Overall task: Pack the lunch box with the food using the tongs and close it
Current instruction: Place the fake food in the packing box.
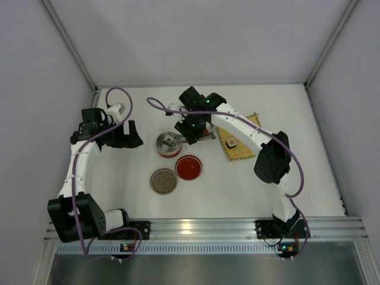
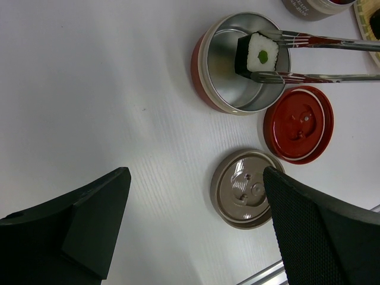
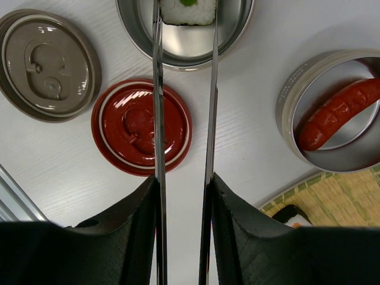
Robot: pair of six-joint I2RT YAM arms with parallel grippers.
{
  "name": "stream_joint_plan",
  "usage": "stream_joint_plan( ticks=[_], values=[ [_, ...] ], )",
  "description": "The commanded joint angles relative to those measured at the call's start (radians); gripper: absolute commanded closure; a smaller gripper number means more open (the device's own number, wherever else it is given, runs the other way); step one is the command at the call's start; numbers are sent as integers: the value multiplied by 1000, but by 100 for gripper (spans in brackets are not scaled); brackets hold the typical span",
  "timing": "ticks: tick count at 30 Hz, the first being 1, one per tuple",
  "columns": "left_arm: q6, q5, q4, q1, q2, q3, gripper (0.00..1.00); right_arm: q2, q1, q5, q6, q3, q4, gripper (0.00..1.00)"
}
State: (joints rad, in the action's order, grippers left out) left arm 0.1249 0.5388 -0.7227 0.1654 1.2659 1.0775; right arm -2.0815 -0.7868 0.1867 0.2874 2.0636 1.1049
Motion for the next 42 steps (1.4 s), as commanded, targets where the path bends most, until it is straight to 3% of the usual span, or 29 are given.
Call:
stream_joint_plan(
  ticks=[1,15,22,30,42],
  values=[
    [1,29,49,11,-2,-13,2,-15,-20,-9,7,73,-33,81],
    [16,44,54,31,13,-27,2,-83,-29,-7,-1,122,-28,81],
    [16,50,63,37,15,-33,2,-101,-42,-20,-7,135,-31,73],
    [18,61,65,39,16,-33,2,-126,-57,-27,-11,148,-33,72],
    [16,58,72,43,20,-39,2,-112,-63,-59,-21,138,-42,50]
  ],
)
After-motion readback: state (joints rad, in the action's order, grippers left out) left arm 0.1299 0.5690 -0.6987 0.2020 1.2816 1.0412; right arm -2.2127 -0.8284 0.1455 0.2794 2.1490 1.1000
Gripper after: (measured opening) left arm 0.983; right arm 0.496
